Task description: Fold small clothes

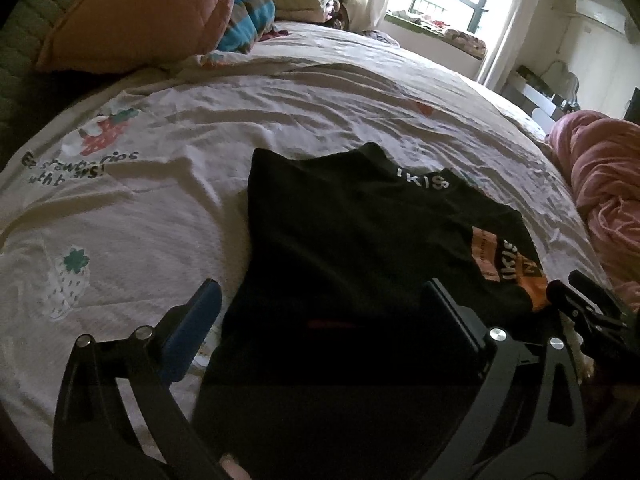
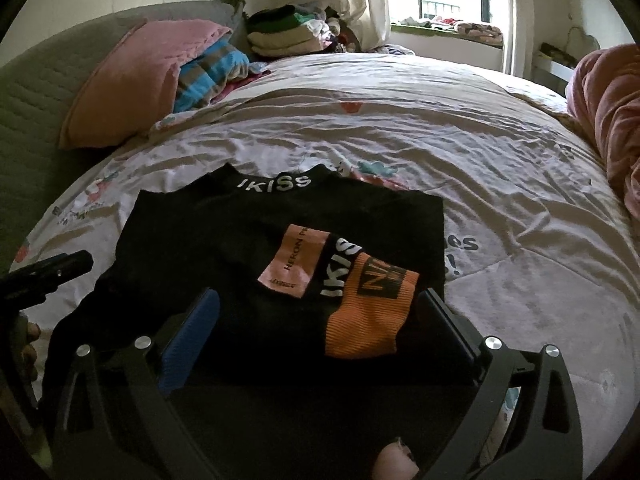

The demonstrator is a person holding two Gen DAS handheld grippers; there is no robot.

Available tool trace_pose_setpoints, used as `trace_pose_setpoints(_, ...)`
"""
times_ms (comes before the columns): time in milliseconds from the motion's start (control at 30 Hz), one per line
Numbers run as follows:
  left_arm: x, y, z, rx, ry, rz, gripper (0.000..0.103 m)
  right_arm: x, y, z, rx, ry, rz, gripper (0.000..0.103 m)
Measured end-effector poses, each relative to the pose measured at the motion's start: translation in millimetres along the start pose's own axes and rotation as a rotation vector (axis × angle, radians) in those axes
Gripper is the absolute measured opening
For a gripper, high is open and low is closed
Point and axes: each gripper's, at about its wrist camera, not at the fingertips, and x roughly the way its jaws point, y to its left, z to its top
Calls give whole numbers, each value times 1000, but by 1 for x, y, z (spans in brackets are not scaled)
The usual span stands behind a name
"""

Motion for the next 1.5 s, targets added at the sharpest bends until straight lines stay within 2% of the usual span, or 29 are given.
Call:
trace_pose_setpoints(967, -50, 5, -19, -4, -50, 21, 93, -53, 5, -3, -23, -78, 8, 98)
trace_pose_setpoints(1500, -70, 10, -42, 3, -38, 68, 93, -77, 12, -19, -53, -80, 26, 98)
